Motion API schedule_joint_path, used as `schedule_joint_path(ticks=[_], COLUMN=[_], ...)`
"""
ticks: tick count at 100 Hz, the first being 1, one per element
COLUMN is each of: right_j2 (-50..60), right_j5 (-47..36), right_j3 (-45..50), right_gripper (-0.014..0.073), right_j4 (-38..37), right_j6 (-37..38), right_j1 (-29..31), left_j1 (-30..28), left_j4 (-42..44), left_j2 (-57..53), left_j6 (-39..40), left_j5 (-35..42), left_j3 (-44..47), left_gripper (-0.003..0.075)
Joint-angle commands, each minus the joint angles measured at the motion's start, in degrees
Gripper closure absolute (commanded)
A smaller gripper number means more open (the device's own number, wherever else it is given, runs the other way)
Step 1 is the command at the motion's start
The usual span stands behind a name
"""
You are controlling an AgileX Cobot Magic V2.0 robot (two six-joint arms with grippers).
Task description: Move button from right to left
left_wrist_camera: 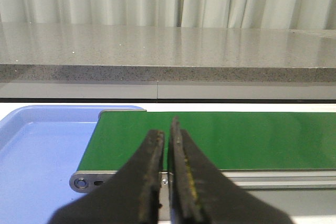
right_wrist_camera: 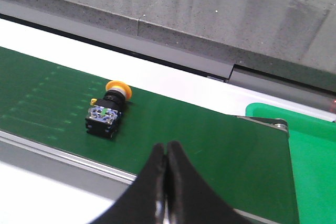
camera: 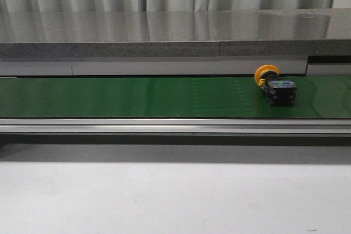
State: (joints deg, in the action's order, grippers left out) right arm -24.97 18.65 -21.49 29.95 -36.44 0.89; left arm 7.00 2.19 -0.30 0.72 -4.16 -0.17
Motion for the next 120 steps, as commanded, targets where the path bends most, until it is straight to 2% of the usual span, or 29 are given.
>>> schedule_joint_path(ticks=[1, 79, 95, 120], right_j2=[-0.1, -0.1, -0.1, -0.1], right_j5=[-3.3, -3.3, -3.3, -3.3], right_j3=[-1.4, -1.4, -1.4, -1.4], right_gripper=[0.0662, 0.0662, 0.0662, 0.0662], right_j4=[1.2, 1.2, 1.2, 1.2], right_j6=[-0.5, -0.5, -0.5, -0.5], right_j1=[-0.2, -0.2, -0.2, -0.2], left_j1=[0.3, 0.3, 0.3, 0.3], left_j4=[-0.1, -0.8, -2.2, -4.7], left_j2=[-2.1, -1.8, 2.0, 16.3], left_j6=[0.7, 0.7, 0.7, 0.7], left_j5=[5.2, 8.2, 5.8, -5.4], left_j3=[2.4, 0.0, -5.7, -20.7], left_gripper=[0.0715, 0.0715, 0.0715, 0.0715])
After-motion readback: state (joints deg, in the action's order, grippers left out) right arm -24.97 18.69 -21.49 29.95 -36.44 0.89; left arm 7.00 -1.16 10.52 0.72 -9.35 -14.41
